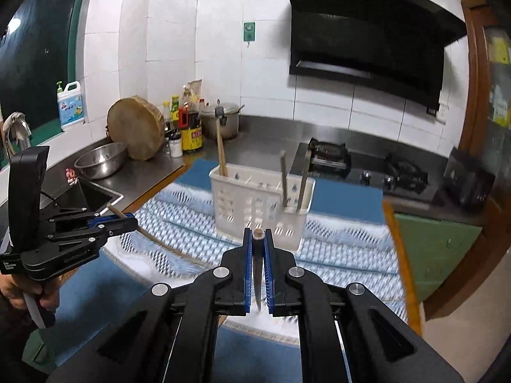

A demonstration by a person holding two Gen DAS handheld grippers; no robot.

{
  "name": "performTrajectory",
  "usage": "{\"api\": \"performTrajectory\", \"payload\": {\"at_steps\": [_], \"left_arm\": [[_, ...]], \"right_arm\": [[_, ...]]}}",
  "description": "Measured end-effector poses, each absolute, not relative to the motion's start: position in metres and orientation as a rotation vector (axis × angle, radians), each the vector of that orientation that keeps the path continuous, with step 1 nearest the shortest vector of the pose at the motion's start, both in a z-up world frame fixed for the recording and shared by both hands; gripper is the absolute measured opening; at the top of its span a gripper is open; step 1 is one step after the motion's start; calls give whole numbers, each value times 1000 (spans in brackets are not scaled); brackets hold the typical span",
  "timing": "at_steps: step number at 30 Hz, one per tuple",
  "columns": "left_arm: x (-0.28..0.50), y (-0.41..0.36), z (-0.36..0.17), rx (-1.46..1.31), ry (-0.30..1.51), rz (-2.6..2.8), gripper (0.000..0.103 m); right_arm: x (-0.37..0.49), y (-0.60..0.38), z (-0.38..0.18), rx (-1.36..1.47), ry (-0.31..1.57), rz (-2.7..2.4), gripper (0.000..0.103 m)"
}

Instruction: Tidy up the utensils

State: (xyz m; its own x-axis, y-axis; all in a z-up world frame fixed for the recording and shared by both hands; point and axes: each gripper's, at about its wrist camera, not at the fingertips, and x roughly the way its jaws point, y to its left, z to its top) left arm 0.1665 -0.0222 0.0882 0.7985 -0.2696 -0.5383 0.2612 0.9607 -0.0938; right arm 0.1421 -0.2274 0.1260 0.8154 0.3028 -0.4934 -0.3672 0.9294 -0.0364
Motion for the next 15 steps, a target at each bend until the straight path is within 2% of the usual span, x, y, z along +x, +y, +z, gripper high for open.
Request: {"api": "performTrajectory", "payload": {"at_steps": [15], "left_arm": [[238, -16, 186, -82, 407, -307, 5]], "right_arm": [[224, -237, 211, -117, 426, 332, 7]]}}
